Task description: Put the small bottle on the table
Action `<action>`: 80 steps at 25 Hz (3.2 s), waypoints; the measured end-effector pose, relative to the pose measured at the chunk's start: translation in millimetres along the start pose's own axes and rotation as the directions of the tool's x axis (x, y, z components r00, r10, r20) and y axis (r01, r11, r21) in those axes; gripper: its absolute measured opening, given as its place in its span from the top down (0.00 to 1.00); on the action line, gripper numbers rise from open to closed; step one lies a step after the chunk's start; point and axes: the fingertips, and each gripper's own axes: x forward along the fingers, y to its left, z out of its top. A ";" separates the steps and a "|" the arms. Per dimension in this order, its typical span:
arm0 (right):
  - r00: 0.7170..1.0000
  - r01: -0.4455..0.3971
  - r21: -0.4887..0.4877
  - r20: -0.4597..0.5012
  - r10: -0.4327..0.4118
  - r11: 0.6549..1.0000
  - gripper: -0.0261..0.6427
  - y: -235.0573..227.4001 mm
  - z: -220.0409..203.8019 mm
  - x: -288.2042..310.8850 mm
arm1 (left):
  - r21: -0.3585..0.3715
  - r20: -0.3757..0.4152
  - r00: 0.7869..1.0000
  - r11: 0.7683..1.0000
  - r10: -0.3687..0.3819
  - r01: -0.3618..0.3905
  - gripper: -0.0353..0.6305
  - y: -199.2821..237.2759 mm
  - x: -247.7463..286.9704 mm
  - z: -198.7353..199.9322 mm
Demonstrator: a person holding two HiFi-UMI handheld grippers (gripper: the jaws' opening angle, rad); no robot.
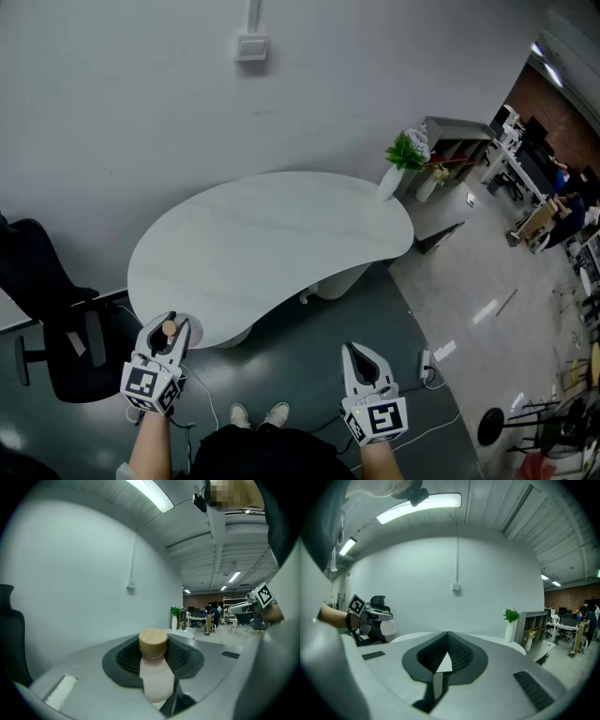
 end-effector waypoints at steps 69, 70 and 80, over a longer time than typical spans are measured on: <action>0.997 0.050 0.043 -0.066 -0.047 0.998 0.95 -149.7 12.0 226.0 | 0.029 0.036 0.959 0.960 -0.280 0.279 0.78 -9.0 294.1 46.9; 0.998 0.042 0.036 -0.055 -0.040 0.998 0.95 -154.7 16.1 229.4 | 0.020 0.035 0.961 0.961 -0.275 0.274 0.78 -12.3 293.1 49.2; 0.999 -0.037 0.044 -0.015 0.038 0.998 0.95 -170.6 19.3 247.0 | 0.030 0.037 0.982 0.982 -0.187 0.186 0.78 -17.7 291.8 63.6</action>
